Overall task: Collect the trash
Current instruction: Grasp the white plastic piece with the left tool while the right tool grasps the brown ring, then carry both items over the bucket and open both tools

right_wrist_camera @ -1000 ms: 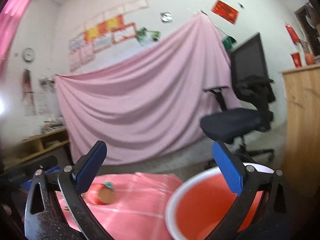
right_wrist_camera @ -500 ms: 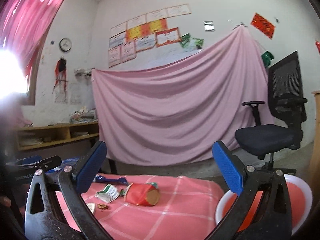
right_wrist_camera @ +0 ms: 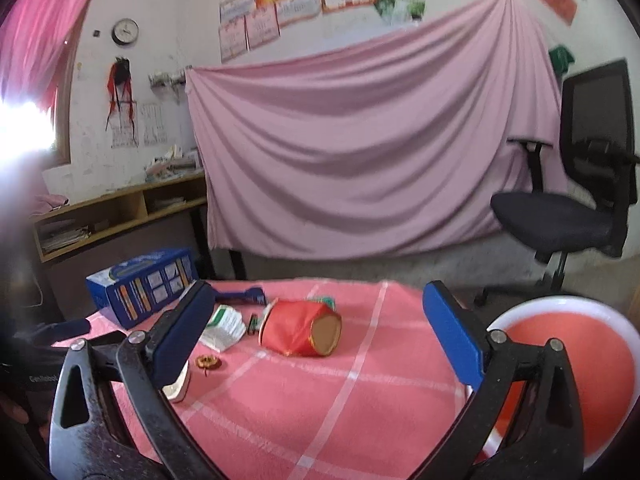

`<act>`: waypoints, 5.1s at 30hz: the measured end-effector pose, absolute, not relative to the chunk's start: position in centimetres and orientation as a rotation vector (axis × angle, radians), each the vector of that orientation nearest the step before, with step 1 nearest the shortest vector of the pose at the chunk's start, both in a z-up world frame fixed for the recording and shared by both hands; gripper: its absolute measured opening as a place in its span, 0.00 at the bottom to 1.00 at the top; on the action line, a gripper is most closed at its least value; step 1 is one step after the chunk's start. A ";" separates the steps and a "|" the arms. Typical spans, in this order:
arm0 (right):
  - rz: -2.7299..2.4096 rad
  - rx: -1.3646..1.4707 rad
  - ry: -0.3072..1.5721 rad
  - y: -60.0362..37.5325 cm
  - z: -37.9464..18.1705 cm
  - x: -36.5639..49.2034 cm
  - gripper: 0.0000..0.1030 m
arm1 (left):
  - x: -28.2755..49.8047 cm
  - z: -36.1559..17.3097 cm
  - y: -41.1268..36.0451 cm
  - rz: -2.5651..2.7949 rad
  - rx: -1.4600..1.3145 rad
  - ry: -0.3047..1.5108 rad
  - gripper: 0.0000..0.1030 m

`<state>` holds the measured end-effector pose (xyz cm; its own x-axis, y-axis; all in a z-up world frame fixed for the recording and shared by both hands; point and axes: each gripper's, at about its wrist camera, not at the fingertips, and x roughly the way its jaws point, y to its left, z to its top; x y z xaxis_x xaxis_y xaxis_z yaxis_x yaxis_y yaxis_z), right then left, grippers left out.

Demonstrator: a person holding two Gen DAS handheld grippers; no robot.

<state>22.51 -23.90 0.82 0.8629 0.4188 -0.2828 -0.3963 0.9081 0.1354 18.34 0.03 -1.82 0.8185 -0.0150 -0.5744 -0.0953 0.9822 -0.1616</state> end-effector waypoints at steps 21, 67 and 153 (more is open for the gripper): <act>0.520 -0.016 0.668 -20.5 -2.6 27.1 0.73 | 22.7 -4.6 -2.8 -0.072 -0.070 0.851 0.23; 0.781 -0.210 0.774 -10.5 -4.6 27.2 0.48 | 19.2 -3.9 3.5 0.052 -0.234 0.751 0.11; -0.013 0.328 0.291 -43.5 2.9 21.3 0.78 | 27.6 6.4 -22.0 -0.348 -0.103 0.491 0.76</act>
<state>21.26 -43.46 2.91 0.9583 0.0347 -0.2838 0.0592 0.9470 0.3159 27.62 -22.02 6.44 0.8244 -0.3515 -0.4437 0.3025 0.9361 -0.1795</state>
